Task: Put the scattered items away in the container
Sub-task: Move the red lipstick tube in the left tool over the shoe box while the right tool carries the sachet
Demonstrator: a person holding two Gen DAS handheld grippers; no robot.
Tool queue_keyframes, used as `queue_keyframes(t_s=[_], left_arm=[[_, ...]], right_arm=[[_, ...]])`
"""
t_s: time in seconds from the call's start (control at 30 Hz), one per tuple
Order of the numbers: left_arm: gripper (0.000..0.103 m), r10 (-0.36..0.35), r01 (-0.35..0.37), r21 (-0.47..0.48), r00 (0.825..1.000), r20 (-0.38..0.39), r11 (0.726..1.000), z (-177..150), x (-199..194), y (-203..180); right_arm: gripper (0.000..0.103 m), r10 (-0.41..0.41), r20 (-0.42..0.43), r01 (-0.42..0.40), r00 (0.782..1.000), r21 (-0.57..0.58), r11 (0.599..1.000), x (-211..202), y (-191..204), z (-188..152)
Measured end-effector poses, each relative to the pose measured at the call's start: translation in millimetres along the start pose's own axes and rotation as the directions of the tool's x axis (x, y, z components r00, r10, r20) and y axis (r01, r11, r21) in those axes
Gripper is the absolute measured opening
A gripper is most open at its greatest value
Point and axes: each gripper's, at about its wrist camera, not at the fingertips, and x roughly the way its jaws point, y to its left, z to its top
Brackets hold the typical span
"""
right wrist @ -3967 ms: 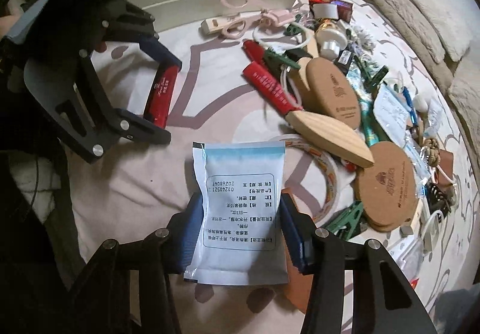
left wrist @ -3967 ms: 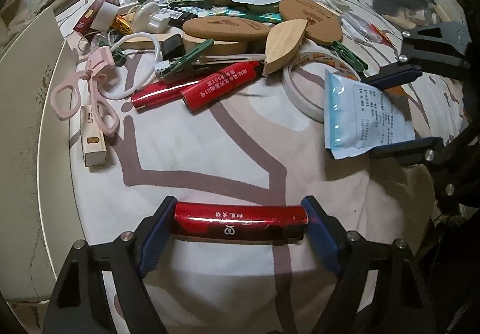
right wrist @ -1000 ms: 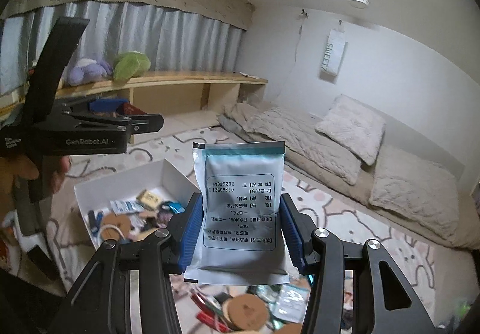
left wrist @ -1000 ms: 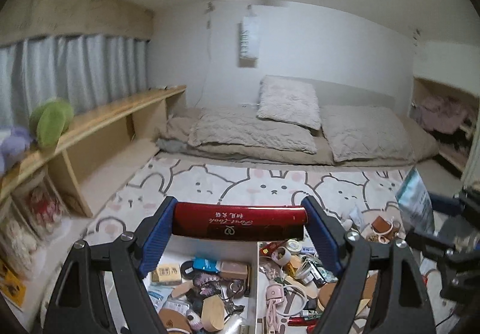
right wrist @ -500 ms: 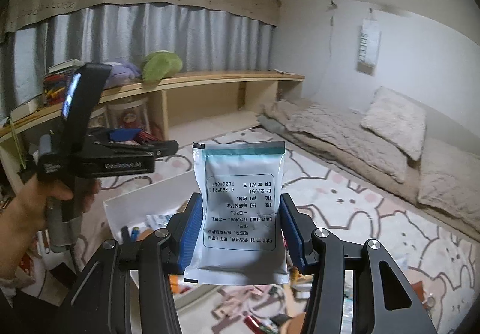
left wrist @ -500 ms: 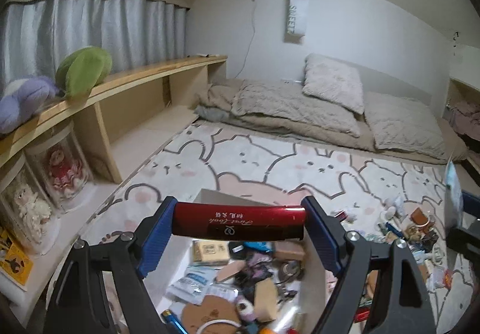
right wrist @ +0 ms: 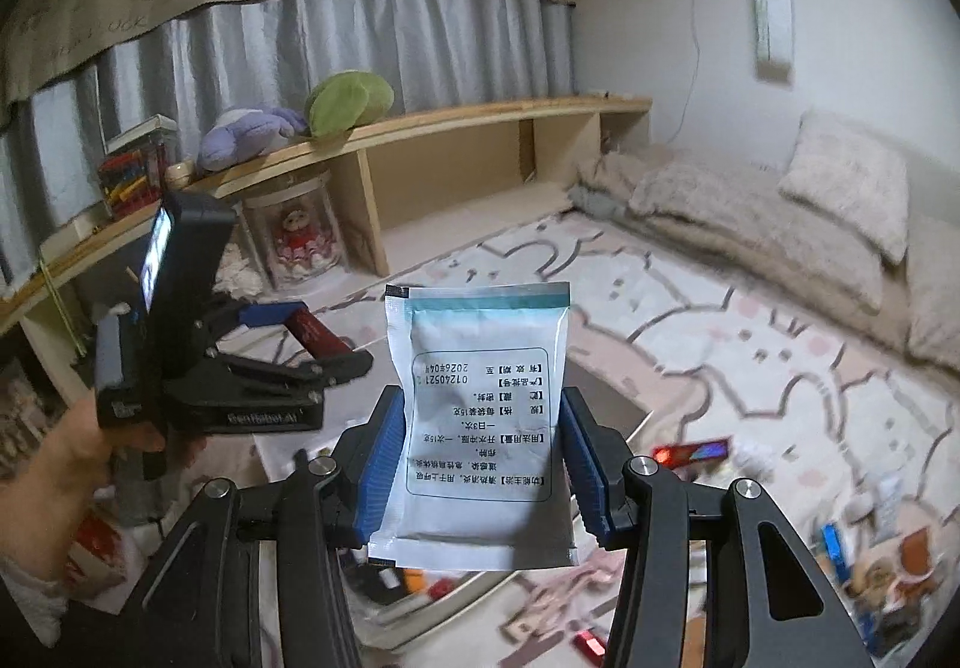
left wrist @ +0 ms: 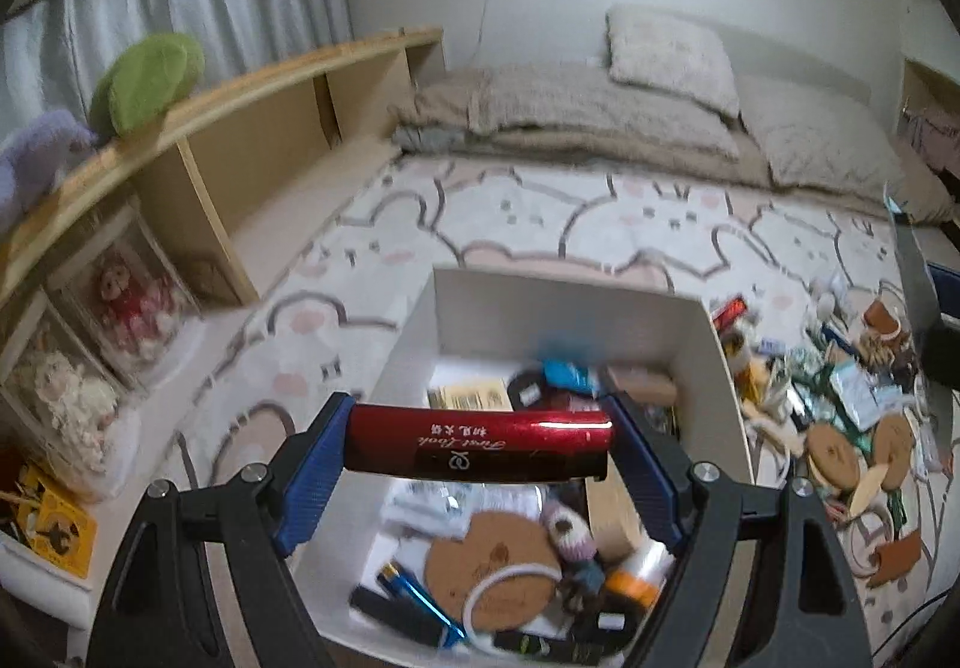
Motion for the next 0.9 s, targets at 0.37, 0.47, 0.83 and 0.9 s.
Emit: queue_keyframes(t_s=[0.37,0.47,0.83,0.9], left_arm=[[0.083,0.021,-0.032,-0.068,0.986,-0.166,0.997,-23,30,13],[0.083,0.006,-0.025,-0.091,0.978,-0.207,0.996,-29,37,18],[0.083,0.023,-0.052,-0.099,0.96,-0.279,0.994,-44,55,25],[0.083,0.026,-0.056,-0.096,0.957,-0.288,0.994,-46,57,27]], right_arm=[[0.051,0.04,-0.105,-0.034,0.994,0.054,0.998,41,1,-25],[0.051,0.044,-0.12,-0.038,0.992,0.049,0.998,46,4,-29],[0.051,0.05,-0.149,-0.045,0.988,0.039,0.998,54,10,-35],[0.051,0.05,-0.151,-0.045,0.987,0.036,0.998,55,11,-35]])
